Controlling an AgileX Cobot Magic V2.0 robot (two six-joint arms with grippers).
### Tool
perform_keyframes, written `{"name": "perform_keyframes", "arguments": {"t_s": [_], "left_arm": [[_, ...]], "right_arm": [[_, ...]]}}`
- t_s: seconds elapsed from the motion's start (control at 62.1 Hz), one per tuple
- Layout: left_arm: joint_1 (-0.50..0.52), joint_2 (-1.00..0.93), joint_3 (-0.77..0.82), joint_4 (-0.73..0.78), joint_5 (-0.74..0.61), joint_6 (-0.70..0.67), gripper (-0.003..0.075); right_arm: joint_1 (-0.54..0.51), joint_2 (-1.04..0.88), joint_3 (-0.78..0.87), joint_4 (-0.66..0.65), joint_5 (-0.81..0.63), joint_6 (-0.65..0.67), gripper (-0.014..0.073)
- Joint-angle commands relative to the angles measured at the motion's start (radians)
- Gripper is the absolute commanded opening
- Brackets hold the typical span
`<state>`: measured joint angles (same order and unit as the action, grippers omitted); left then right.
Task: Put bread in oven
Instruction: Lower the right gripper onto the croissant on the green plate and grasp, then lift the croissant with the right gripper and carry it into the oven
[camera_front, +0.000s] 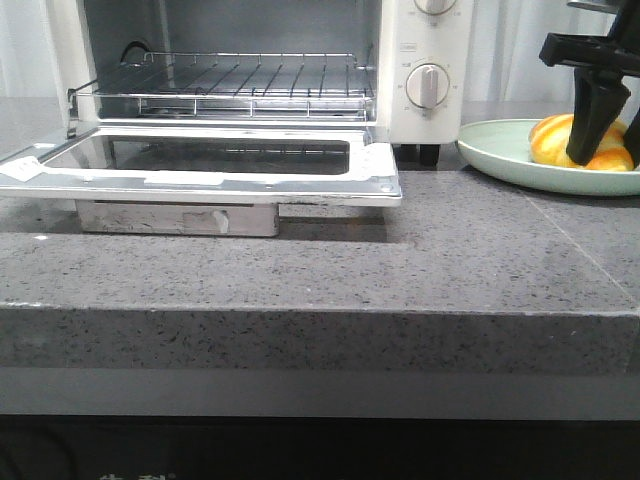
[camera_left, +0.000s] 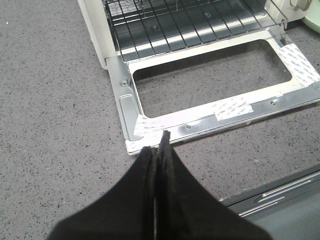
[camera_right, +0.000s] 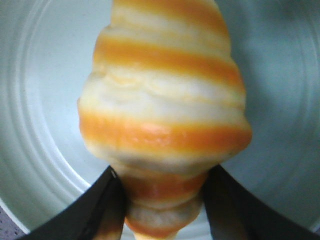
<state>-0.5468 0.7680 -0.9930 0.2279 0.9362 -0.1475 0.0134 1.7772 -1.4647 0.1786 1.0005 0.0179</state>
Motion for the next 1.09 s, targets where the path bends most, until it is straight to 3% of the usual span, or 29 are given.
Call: {"name": "perform_keyframes", "arguments": {"t_s": [0.0,0.434,0.66,0.853,1.078], "left_arm": [[-0.001,-0.004,-0.027,0.012,-0.069,-0.012,-0.0018],[-0.001,-0.004,-0.027,0.012,-0.070,-0.012,-0.0018],[-0.001,-0.004,-0.027,0.012,-0.070,-0.012,-0.0018],[-0.001,-0.004,-0.027,0.012,-0.074,-0.012,-0.0018],[-0.001,-0.004,-0.027,0.012,-0.084,-0.012,-0.0018]], "right_arm": [[-0.003,-0.036,-0.037,0.015,0.016,-0.010,0.0223],[0.002,-0.194,-0.062,0.012,0.073,-0.034,0.0223],[0.048,-0.362,0.044,0.011,0.080,-0.053,0.0223],[0.177,-0.501,0.180,0.014,0.088,-0.065,0.0223],[0.405,-0.512,0.178,0.047,0.035,-0.059,0.0223]]}}
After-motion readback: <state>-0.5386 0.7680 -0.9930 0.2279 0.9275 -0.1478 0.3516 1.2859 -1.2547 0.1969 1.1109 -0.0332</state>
